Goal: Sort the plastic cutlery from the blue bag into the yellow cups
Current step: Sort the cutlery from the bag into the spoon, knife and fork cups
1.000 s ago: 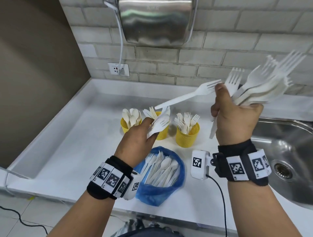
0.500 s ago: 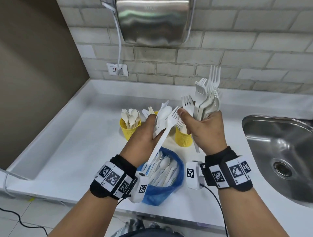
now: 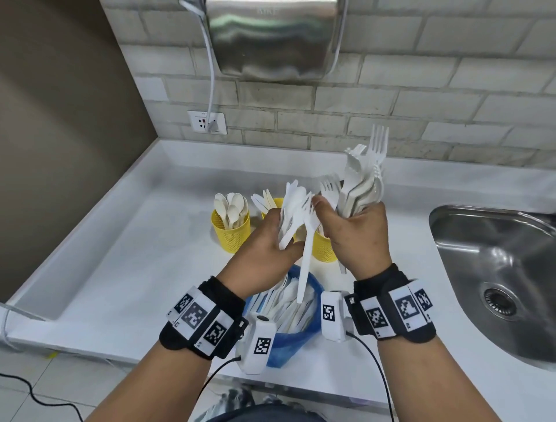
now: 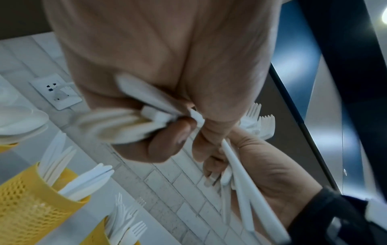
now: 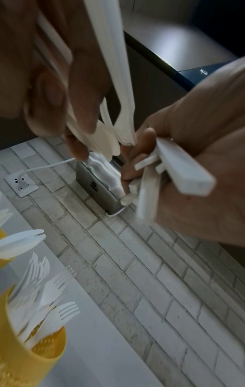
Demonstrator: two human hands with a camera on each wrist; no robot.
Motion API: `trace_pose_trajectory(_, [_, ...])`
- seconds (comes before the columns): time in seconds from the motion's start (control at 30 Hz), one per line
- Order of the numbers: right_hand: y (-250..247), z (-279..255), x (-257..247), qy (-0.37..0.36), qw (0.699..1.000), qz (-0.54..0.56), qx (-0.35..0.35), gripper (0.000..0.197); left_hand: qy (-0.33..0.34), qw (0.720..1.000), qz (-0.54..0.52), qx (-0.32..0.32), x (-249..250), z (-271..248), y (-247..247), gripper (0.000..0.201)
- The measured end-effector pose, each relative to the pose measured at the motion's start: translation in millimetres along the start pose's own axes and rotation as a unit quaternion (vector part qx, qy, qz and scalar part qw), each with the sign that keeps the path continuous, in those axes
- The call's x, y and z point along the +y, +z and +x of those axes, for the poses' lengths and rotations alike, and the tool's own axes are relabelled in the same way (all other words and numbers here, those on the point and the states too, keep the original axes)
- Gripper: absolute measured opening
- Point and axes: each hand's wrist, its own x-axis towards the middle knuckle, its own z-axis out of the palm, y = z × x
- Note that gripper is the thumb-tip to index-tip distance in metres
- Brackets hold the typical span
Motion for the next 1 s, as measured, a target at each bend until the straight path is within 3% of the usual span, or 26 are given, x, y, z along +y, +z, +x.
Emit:
trace_pose_trajectory(0.17, [-15.7,14.5,0.0,0.004,0.994,0.052,0.095,0.039,-0.033,0.999,-0.024,-0.001,1.2,-6.2,-10.8,0.028])
trace_pose_trajectory(0.3, [-24.2,20.9,6.1,0.008,0.992,0.044,0.117,0.044,-0.073,0.983,-0.168,-0.008,-1.3,-9.8,-19.7,0.042])
trace_pose_trajectory(0.47, [-7.6,14.7,8.9,0.028,0.993,0.041,0.107,0.042,0.01,0.998,-0.042,0.048,3.2,-12.5,-6.1,0.016])
trace_pose_trajectory(0.57, [5.5,9.1,12.7,0.043,0.991,0.056,0.11,0.041,0.031,0.997,0.006,0.075,-0.9,-11.2,5.9,0.015])
trace_pose_trajectory(0.67, [7.7,8.1,14.6,0.052,0.991,0.071,0.099,0.034,0.033,0.996,0.03,0.083,-8.3,-7.8,6.2,0.021])
trace_pose_trajectory(0.8, [7.1,5.2,14.9,0.099,0.983,0.149,0.034,0.025,0.027,0.998,-0.039,0.047,-8.2,-4.5,-1.6,0.01])
trace_pose_trajectory(0.9, [13.2,-3.0,16.8,0.177,0.952,0.248,-0.027,0.016,0.039,0.994,-0.099,0.027,-1.0,-4.0,-3.6,0.008])
trace_pose_trajectory(1.0, [21.7,-9.5,15.3,0.229,0.924,0.302,-0.046,0.031,0.046,0.99,-0.13,0.013,1.3,-1.2,-4.6,0.012])
